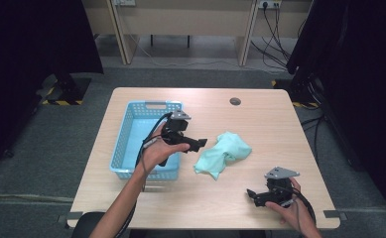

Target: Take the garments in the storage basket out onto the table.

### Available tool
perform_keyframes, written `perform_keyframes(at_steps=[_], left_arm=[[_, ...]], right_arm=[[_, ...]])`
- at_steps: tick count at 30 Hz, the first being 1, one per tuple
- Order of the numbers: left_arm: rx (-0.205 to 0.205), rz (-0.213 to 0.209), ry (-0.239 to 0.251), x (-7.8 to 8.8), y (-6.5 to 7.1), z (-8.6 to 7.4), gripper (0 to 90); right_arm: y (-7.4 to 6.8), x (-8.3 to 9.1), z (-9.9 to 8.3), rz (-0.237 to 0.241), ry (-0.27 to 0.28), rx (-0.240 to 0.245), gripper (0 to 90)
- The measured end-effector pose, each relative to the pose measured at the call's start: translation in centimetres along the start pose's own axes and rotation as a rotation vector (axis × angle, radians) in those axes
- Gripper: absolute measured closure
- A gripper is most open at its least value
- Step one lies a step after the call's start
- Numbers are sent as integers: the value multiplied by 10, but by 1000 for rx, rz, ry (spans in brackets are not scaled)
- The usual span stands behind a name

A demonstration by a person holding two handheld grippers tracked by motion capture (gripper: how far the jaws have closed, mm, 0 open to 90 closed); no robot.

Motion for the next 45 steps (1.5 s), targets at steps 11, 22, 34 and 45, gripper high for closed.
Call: perform_keyframes(at_steps=[11, 22, 34, 45], left_arm=[[34, 30, 12, 14, -18, -8, 63], [52, 45, 20, 23, -27, -14, 63], [54, 58, 9, 30, -29, -25, 64], [55, 66, 19, 41, -28, -33, 64]], right_arm=[[0, 0, 0, 1, -1, -1, 3], [0, 0, 0, 1, -1, -1, 3], [0, 0, 0, 1, -1, -1, 3], [0, 0, 0, 1, -1, -1, 3]])
Point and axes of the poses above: each handheld gripper's, and its own axes: x roughly backward along the jaws, z roughly out of its top, y roughly to its right, the point moved 10 cm from there along -x, roughly forward along the jaws, and after that the axes turned 8 degrees about -z, right-handed, at the moved point
